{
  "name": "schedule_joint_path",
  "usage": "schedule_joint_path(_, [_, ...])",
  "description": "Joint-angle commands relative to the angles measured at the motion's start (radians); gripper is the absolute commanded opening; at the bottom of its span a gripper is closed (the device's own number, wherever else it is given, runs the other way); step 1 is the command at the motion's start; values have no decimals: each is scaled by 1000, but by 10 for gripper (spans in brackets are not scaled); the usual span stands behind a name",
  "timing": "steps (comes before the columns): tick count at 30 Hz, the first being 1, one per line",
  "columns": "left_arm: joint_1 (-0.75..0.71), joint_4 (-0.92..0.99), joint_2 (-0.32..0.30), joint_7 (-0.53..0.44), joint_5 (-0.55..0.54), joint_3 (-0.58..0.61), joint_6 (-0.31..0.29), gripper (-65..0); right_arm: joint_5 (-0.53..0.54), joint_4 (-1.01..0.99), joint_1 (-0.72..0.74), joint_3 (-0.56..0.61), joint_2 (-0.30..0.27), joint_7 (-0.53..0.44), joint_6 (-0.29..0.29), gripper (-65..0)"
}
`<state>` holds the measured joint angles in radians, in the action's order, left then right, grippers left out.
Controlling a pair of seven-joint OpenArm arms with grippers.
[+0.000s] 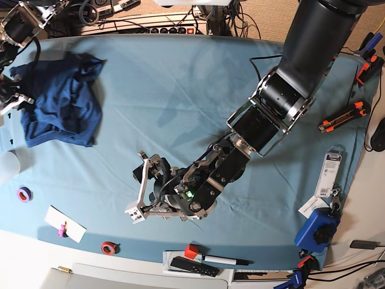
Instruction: Layout the t-shirt on the table in an organized manner, then fold the t-shirt properly
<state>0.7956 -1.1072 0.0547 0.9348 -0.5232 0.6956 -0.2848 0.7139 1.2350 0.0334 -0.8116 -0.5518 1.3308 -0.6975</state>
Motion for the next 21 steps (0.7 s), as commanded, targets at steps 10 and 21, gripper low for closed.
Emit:
schedule_joint_path(10, [36,-17,9,-18,-4,-7,-2,-259,-45,13,11,-6,-74,-108,-1,-650])
schedule_joint_path(21, [35,-17,8,-19,-3,-7,-2,-259,-60,13,11,-6,-110,-153,-1,-364])
